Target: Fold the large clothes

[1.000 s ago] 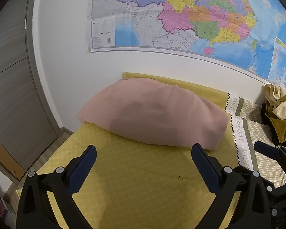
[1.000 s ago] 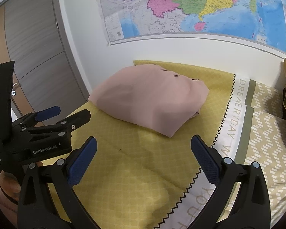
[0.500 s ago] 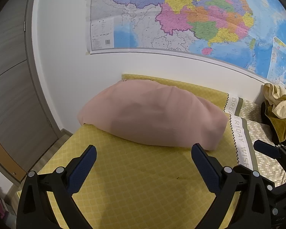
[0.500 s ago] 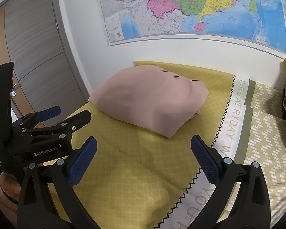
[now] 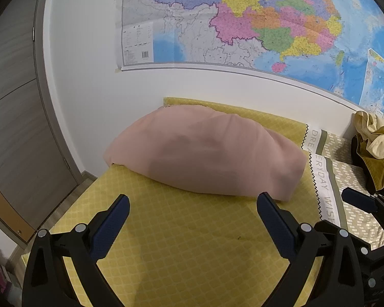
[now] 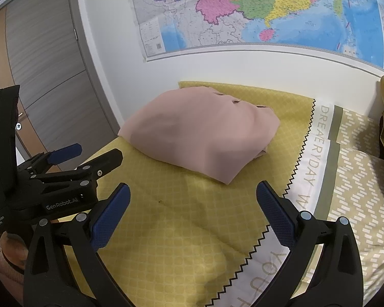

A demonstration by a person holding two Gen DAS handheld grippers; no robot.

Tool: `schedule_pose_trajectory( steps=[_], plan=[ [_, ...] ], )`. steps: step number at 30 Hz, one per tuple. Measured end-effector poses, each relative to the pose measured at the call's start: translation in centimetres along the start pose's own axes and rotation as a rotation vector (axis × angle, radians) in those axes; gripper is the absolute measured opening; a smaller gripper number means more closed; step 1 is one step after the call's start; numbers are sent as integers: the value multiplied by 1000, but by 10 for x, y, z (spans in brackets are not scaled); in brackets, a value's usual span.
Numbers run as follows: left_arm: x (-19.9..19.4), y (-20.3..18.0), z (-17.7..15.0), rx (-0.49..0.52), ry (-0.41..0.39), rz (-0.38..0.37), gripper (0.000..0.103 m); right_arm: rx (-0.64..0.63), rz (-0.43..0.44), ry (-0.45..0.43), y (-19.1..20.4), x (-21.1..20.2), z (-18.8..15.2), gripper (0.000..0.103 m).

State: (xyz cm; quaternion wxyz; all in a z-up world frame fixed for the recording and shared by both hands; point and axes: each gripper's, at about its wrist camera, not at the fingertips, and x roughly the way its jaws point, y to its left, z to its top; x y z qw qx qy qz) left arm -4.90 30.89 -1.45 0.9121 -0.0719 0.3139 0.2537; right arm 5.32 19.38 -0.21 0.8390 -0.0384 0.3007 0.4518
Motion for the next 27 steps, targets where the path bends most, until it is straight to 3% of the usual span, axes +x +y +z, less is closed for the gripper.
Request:
schedule_pose_trajectory(
  steps=[27],
  plan=[
    [3, 2, -4, -5, 16, -3, 96, 8, -7, 1, 1, 0, -2, 97]
  ],
)
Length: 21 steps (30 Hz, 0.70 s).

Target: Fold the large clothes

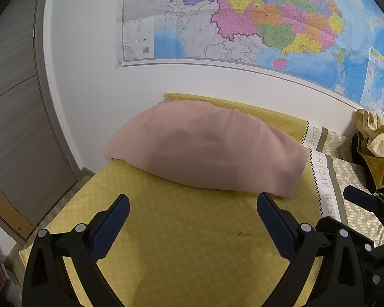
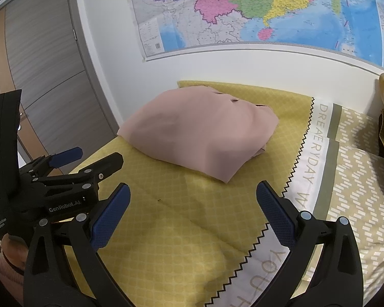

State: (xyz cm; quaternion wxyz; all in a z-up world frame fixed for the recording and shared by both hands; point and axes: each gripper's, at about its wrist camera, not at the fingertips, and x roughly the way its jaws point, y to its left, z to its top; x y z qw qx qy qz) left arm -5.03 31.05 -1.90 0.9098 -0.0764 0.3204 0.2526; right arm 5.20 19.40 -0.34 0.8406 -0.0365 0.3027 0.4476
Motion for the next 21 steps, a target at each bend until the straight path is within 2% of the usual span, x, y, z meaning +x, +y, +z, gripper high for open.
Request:
schedule_pose_trajectory(
  steps=[21],
  plan=[
    [2, -2, 0, 1, 9, -9, 96, 3, -2, -2, -1, -1, -1, 97]
  ],
)
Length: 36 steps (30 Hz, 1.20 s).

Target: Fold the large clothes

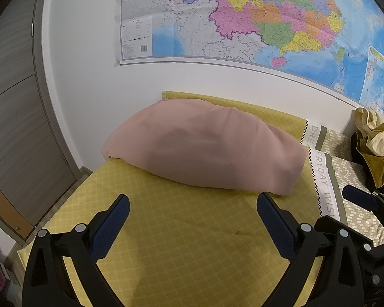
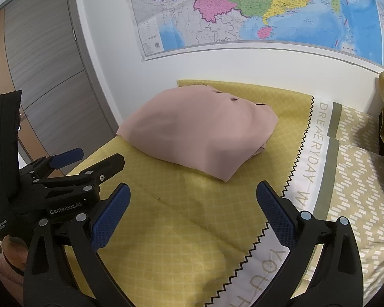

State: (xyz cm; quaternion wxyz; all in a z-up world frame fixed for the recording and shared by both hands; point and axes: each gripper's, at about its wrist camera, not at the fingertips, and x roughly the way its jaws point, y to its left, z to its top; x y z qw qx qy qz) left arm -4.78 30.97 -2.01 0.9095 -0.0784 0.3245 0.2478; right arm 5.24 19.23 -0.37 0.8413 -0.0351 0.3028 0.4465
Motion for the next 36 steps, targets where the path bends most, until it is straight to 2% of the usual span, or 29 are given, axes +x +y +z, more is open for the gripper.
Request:
schedule_pose_trajectory(
  steps=[36],
  plan=[
    [3, -1, 0, -2, 11, 6, 96, 7, 1, 10, -3, 0, -2, 97]
  ],
)
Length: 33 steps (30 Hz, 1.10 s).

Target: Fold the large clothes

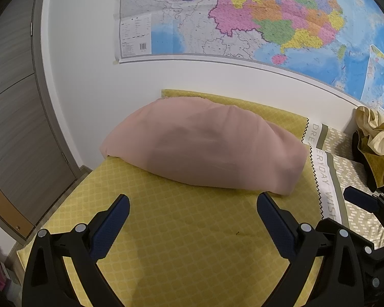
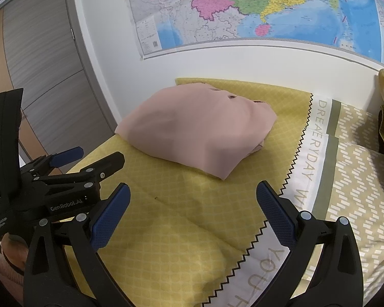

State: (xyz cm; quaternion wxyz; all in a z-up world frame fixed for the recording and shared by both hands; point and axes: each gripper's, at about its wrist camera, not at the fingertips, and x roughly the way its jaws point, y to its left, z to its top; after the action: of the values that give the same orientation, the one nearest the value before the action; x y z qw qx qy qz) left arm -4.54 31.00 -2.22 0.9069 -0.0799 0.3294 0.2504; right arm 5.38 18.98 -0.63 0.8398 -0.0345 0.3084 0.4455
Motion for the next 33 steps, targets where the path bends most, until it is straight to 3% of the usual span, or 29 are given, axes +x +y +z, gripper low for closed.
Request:
schedule_pose_trajectory(
  steps=[33],
  plan=[
    [-12, -5, -9, 21, -14, -16, 96, 0, -10, -10, 4, -9, -6, 97]
  ],
)
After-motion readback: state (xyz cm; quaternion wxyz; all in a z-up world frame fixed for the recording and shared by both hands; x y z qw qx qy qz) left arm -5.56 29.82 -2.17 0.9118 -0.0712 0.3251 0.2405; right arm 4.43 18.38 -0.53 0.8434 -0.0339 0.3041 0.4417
